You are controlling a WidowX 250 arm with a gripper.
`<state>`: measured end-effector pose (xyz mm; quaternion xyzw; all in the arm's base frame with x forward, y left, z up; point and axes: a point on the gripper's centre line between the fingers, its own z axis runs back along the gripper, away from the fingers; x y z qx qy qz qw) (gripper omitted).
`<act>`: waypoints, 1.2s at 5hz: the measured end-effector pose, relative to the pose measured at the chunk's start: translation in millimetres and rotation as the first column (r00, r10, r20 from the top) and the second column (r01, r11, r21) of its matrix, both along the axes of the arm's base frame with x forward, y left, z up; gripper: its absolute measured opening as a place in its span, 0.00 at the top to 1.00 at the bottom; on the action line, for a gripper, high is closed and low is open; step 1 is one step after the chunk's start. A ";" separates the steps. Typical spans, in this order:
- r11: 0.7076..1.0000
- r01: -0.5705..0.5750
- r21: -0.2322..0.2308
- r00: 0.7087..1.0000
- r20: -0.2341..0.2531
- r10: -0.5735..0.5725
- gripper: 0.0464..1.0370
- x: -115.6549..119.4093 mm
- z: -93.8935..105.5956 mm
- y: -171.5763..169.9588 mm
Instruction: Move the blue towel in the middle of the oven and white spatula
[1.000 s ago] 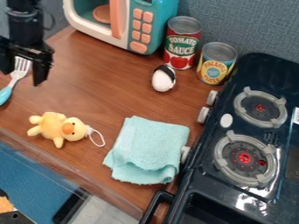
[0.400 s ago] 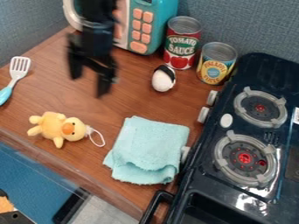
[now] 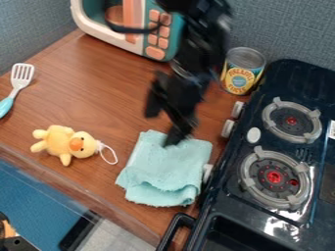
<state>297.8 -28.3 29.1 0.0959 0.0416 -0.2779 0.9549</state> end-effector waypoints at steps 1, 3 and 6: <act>0.999 0.048 0.024 0.999 0.008 -0.049 0.04 -7.9 -3.4 -25.4; 0.998 0.057 0.011 0.998 -0.021 -0.057 0.04 -23.9 -17.4 -23.5; 0.982 -0.065 -0.175 0.998 0.011 0.068 0.04 -22.1 -25.3 15.6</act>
